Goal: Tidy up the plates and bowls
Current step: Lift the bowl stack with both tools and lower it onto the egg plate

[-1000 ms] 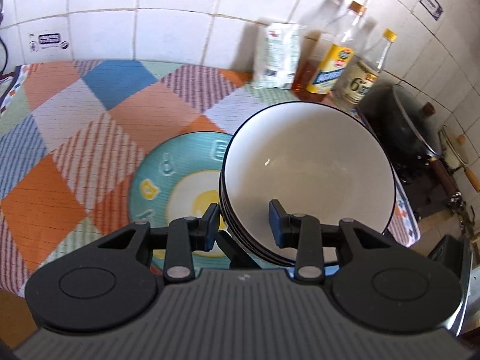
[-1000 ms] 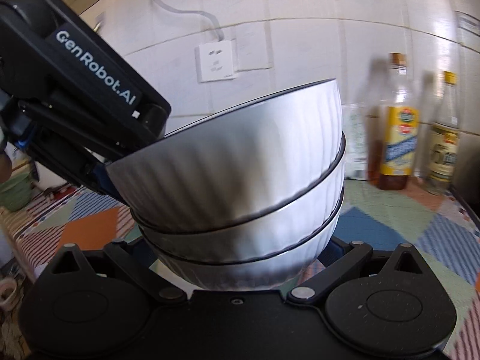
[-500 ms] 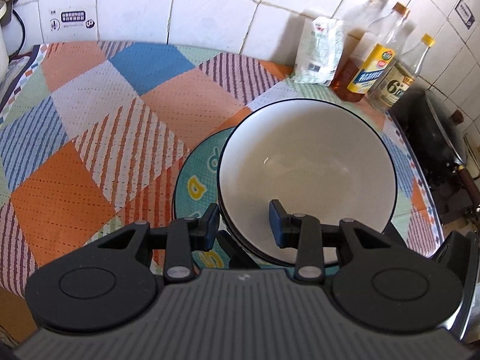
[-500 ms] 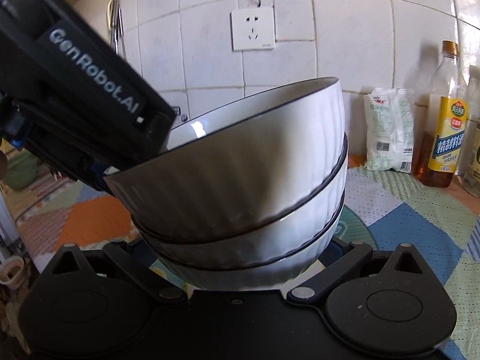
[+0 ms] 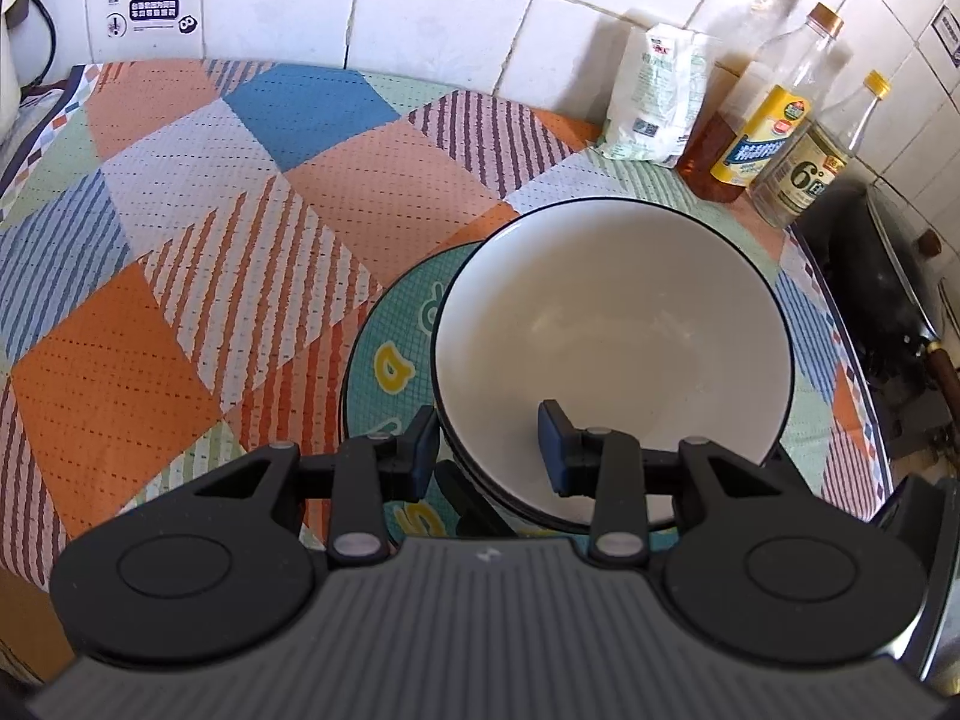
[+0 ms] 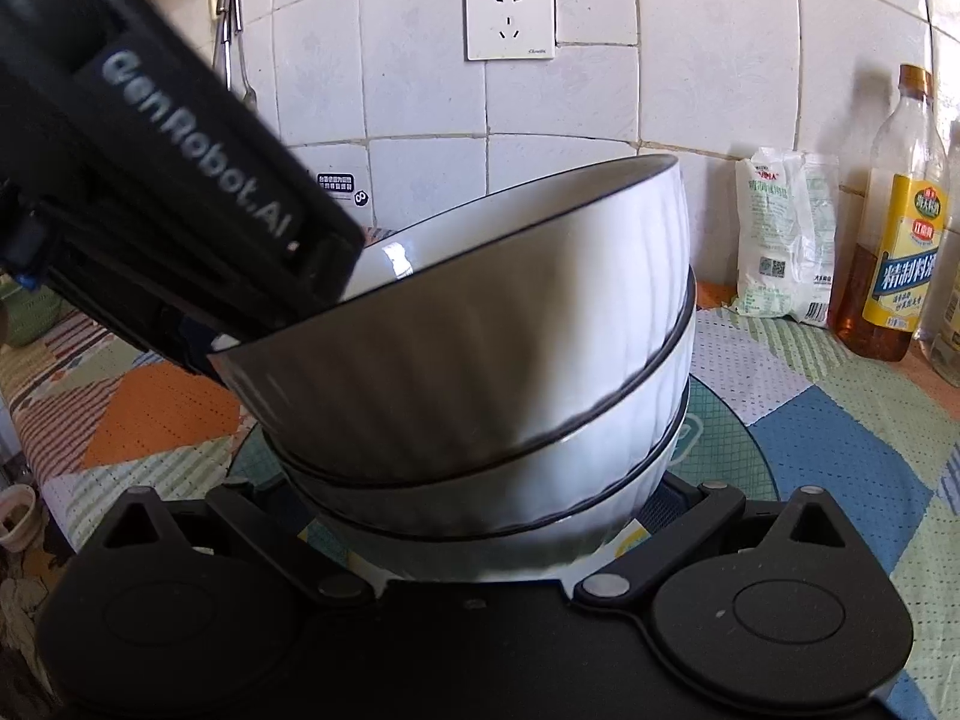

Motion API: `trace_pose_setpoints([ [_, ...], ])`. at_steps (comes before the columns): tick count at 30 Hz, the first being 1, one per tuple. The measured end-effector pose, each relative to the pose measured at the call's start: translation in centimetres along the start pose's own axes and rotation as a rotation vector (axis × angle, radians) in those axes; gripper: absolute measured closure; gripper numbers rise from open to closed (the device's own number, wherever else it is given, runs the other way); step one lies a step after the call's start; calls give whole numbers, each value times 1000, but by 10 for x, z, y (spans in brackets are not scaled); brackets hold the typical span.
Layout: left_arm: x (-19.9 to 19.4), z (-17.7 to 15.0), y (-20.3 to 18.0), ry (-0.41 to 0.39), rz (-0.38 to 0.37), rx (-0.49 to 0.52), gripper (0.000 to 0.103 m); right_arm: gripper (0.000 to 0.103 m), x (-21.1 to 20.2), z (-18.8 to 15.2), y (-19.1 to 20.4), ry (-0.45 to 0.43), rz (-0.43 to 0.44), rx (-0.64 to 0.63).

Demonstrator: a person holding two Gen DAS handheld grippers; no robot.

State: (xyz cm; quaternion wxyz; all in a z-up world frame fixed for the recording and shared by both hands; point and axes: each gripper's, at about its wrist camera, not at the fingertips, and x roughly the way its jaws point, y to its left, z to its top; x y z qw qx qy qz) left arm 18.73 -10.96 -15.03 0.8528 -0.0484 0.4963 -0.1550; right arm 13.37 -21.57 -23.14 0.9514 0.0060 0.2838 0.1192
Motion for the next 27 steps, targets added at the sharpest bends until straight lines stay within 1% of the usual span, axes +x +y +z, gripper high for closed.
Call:
trace_pose_setpoints([
  [6,0,-1,-6,-3,19,22,69,0,4,0,-7,-2,9,30],
  [9,0,-4,-6,-13,1,21,69,0,2,-2,-7,-2,21,47],
  [12,2,-5,-6,-10,-10,24,69,0,7,-5,-18,1,35,92],
  [16,3,-4,-7,-7,-7,33,69,0,6,-8,-17,-10,29,95],
  [18,3,-3,-7,-1,-4,42,69,1,5,-9,-13,-3,16,72],
  [21,2,-6,-14,-10,25,85,69,1,6,-8,-8,31,1,33],
  [24,1,-7,-16,-24,42,93,68,1,-2,-8,-11,31,15,72],
  [27,-1,-8,-18,-45,58,103,68,0,-11,-10,-11,31,-12,103],
])
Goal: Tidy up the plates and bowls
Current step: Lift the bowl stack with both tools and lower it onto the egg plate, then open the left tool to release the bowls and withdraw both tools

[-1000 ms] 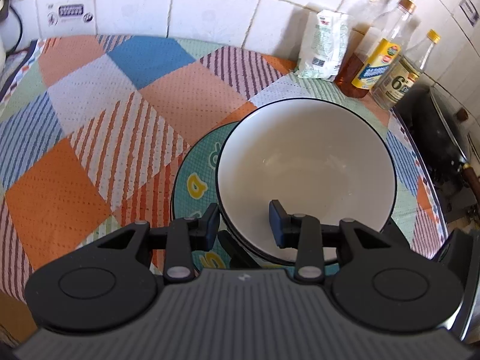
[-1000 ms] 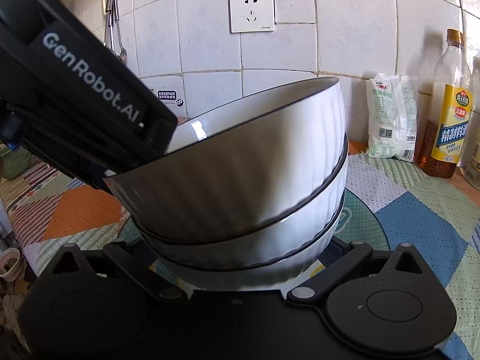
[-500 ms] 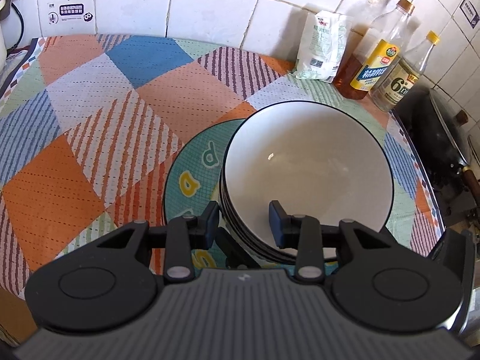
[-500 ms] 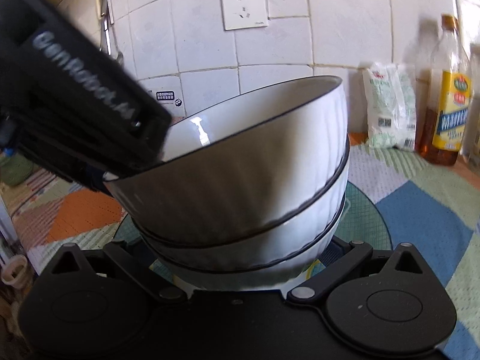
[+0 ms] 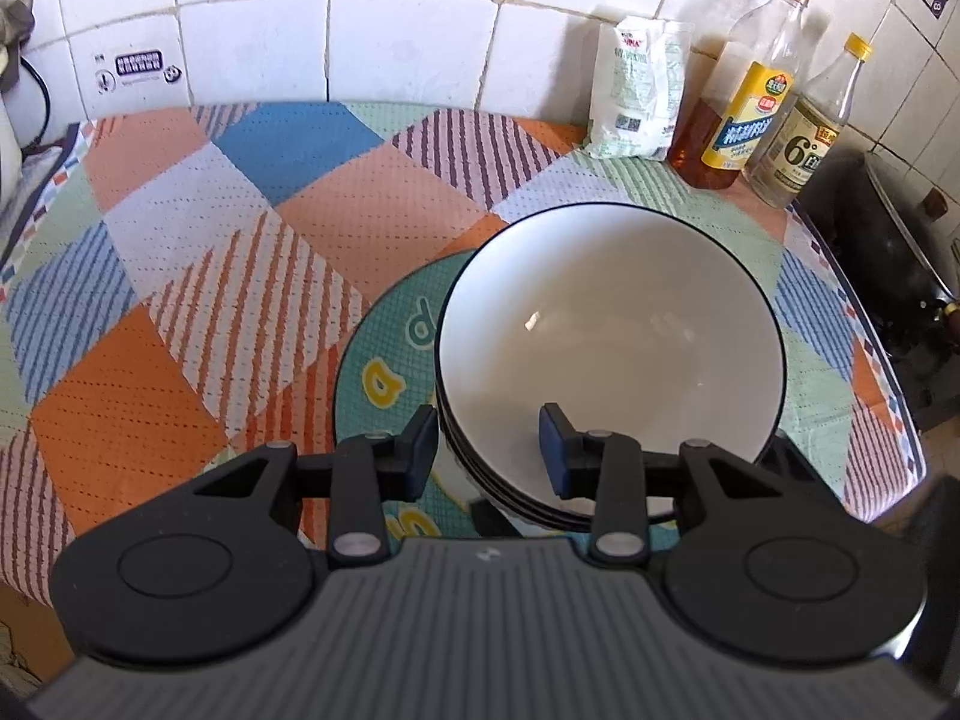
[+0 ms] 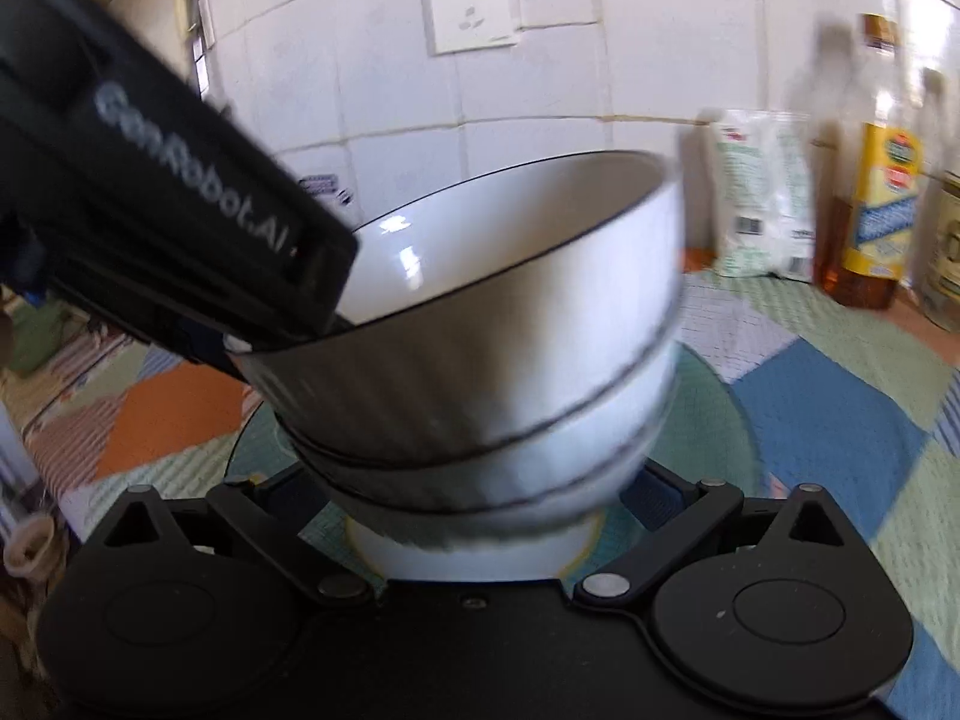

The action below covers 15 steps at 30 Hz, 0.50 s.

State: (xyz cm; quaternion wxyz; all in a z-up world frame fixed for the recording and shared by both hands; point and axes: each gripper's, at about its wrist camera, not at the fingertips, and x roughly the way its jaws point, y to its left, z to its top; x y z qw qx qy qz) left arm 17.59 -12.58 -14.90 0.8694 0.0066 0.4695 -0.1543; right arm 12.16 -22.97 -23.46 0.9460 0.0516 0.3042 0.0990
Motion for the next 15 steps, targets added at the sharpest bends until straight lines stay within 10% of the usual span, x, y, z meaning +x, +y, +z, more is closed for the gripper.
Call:
trace_pose_setpoints([
  [15,-51,3,-6,-68,63,10,57,0,-68,-11,0,-14,-146,39],
])
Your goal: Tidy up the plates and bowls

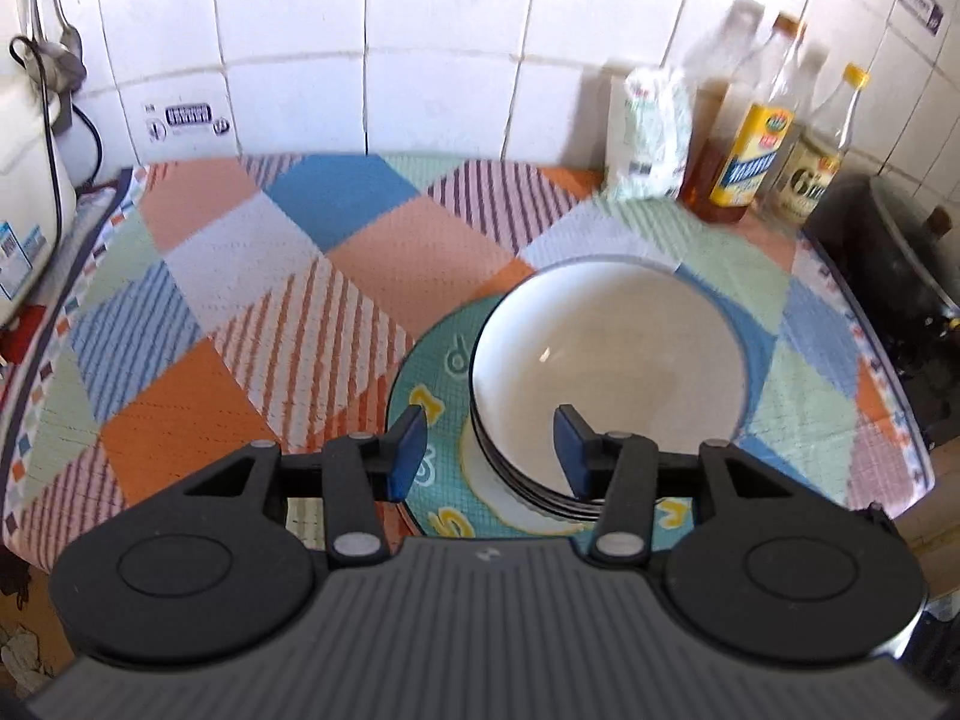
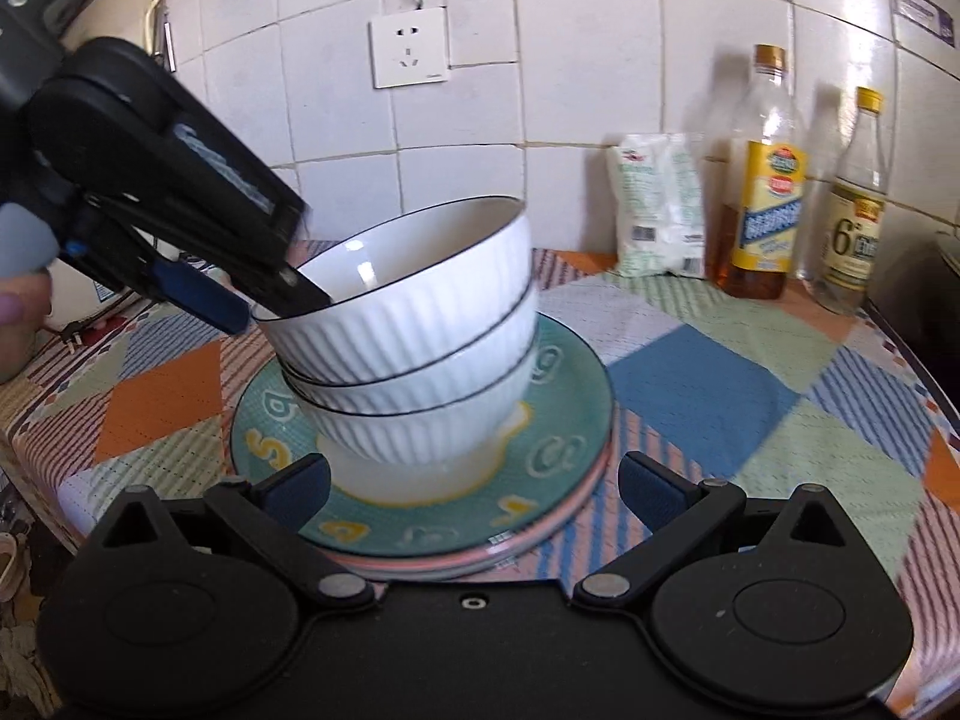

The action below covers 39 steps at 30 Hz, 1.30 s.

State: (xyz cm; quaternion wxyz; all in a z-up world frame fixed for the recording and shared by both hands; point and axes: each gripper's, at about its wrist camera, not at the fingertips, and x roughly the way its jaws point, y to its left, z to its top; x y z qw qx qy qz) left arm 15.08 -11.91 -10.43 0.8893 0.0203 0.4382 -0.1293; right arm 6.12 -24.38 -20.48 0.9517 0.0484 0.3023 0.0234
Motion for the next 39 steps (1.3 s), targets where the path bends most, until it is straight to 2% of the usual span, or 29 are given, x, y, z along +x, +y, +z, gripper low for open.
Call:
trace_pose_setpoints([
  [6,-39,5,6,-46,2,1,56,0,-18,13,-19,6,-13,117],
  [10,-61,2,10,-45,10,3,55,0,-31,23,-16,5,-77,92],
  [13,-77,-4,9,-15,-16,-2,54,0,-50,27,-10,-6,-84,104],
  [16,-99,-11,4,-41,-4,25,51,0,-64,33,-6,-5,-85,118],
  [22,-131,-18,6,-74,-13,14,45,0,-93,54,6,-14,-119,51],
  [26,-142,-23,7,-81,0,11,43,0,-110,69,13,1,-145,9],
  [30,-148,-30,6,-103,20,31,32,0,-130,75,17,-24,-81,27],
  [32,-148,-35,7,-100,29,41,30,0,-137,74,19,-27,-81,36],
  [37,-147,-46,14,-62,38,34,28,0,-148,69,25,-4,-100,35],
  [39,-149,-50,17,-56,48,32,28,0,-150,68,25,12,-143,43],
])
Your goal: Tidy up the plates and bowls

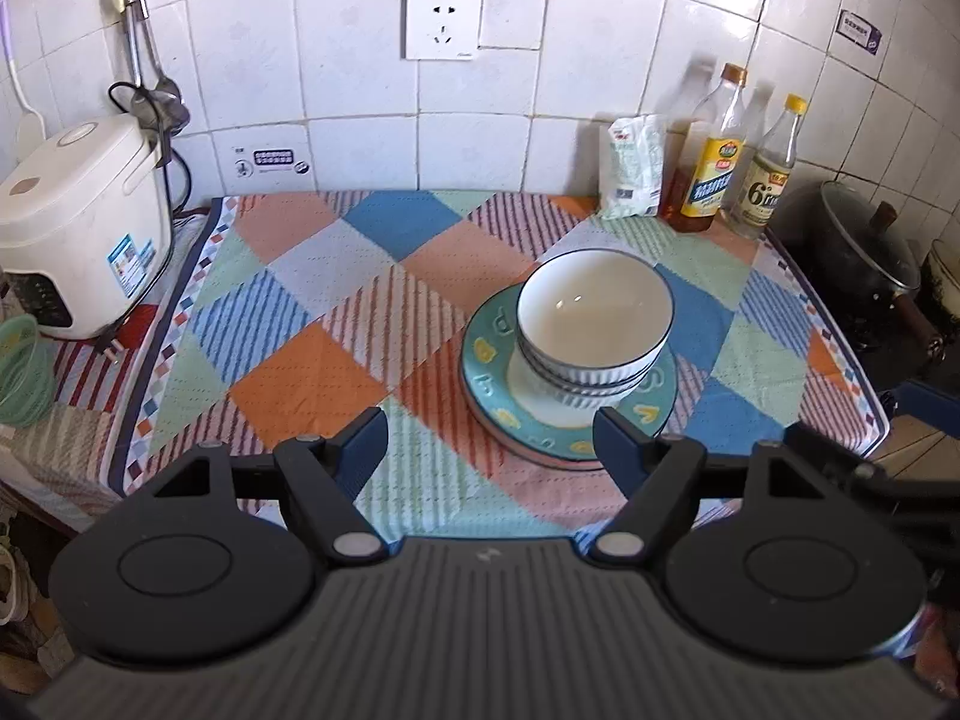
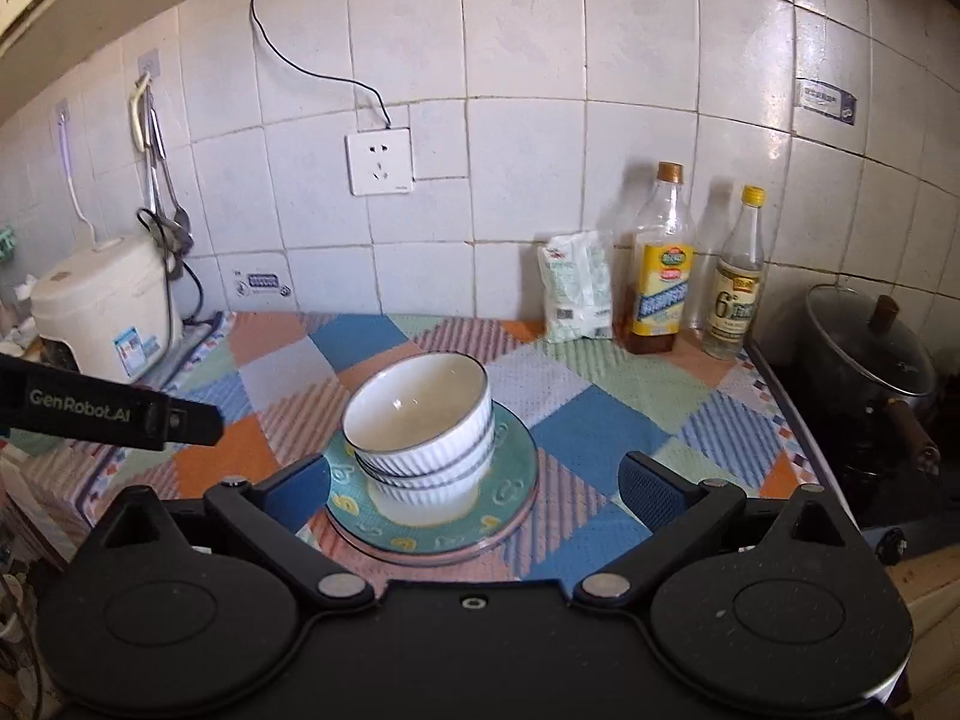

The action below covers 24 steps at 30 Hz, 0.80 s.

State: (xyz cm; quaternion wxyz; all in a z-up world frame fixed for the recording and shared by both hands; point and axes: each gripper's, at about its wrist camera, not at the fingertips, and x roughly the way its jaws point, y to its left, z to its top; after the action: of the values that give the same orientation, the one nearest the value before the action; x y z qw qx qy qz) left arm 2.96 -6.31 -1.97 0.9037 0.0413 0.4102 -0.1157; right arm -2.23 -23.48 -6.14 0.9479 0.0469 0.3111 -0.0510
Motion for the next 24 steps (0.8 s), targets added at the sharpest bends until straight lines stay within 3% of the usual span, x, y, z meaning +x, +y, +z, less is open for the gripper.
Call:
trace_pose_setpoints([
  [14,-4,-22,7,-2,-11,24,17,0,3,-9,-1,69,-83,107],
  [24,8,-30,19,26,22,4,13,0,15,-11,14,81,-56,81],
])
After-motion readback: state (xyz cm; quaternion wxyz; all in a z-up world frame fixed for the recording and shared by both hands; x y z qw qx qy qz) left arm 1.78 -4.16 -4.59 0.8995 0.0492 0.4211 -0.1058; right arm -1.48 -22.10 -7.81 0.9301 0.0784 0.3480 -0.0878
